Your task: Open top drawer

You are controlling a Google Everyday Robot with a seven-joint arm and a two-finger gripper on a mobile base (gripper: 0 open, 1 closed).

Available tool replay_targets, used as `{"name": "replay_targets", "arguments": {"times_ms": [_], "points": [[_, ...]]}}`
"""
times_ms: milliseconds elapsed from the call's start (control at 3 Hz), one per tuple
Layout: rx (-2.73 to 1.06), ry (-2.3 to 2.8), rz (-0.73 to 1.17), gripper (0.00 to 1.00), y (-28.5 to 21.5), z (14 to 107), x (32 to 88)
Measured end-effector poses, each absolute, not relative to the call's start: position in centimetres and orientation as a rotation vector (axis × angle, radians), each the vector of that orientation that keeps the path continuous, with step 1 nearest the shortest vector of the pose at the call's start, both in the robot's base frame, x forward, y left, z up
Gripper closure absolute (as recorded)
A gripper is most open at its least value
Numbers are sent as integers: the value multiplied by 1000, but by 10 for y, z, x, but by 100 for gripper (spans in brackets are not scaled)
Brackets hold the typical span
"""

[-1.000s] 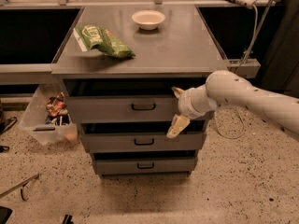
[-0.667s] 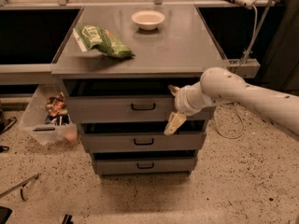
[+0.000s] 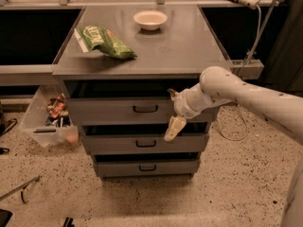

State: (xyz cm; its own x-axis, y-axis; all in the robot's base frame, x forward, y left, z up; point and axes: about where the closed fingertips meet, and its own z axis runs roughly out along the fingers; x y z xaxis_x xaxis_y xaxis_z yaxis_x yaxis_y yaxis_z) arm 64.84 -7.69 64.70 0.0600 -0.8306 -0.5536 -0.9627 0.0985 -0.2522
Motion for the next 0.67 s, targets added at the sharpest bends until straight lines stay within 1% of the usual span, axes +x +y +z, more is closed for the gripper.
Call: {"name": "replay_targets", "arguments": {"times_ms": [333,667], "points": [[-1757,1795,290,0,-77,653,648],[-1758,1823,340,0,-79,656,633]]}}
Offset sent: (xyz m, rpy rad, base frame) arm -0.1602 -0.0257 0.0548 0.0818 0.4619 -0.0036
